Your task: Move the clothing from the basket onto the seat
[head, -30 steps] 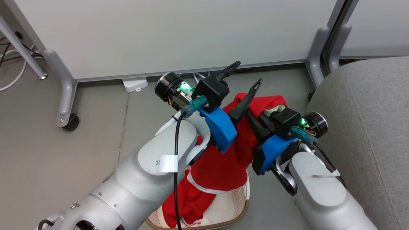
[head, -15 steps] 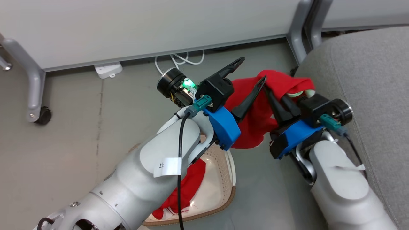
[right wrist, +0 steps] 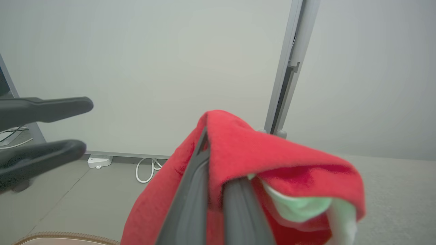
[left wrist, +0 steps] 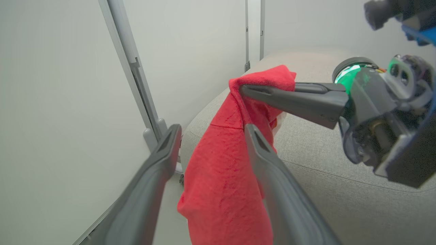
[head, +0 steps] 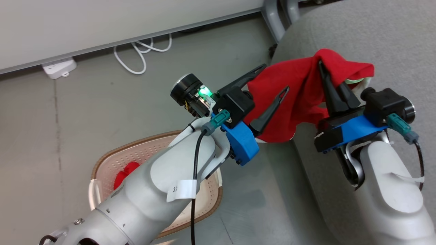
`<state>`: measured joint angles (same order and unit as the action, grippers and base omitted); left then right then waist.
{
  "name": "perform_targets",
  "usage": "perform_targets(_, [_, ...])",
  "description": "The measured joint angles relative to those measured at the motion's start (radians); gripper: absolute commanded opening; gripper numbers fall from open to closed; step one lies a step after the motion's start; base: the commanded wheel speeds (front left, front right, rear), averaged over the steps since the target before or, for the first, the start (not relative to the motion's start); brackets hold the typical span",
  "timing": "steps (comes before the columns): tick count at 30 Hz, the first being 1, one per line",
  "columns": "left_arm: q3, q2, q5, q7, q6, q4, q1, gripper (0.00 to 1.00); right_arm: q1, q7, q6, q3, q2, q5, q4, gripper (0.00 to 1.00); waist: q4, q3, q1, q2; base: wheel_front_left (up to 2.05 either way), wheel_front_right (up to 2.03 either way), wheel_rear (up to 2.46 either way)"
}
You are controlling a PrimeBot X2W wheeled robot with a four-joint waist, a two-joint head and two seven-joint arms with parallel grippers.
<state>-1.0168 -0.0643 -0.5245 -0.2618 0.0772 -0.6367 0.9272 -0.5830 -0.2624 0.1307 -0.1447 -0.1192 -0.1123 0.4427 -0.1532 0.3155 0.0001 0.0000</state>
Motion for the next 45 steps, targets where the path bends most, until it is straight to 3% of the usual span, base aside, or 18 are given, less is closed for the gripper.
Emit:
perform_targets(18, [-0.064, 0.008, 0.051, 0.0, 0.022, 0.026, -0.068, 1.0, 0.17, 0.0, 0.0, 0.178, 0.02, 0.004, -0.154, 0.0, -0.162, 0.05, -0.0001, 0.0, 0.0, 0.0, 0.0])
perform_targets(35, [-0.057, 0.01, 0.061, 0.0, 0.025, 0.034, -0.081, 1.0, 0.203, 0.0, 0.0, 0.204, 0.031, 0.005, -0.174, 0.0, -0.189, 0.061, -0.0001, 0.0, 0.0, 0.0, 0.0])
perform_targets(45, [-0.026, -0.006, 0.087, 0.0, 0.005, 0.07, -0.073, 1.0, 0.025, 0.0, 0.0, 0.206, -0.086, 0.019, -0.239, 0.0, -0.194, 0.116, 0.0, 0.0, 0.0, 0.0, 0.0])
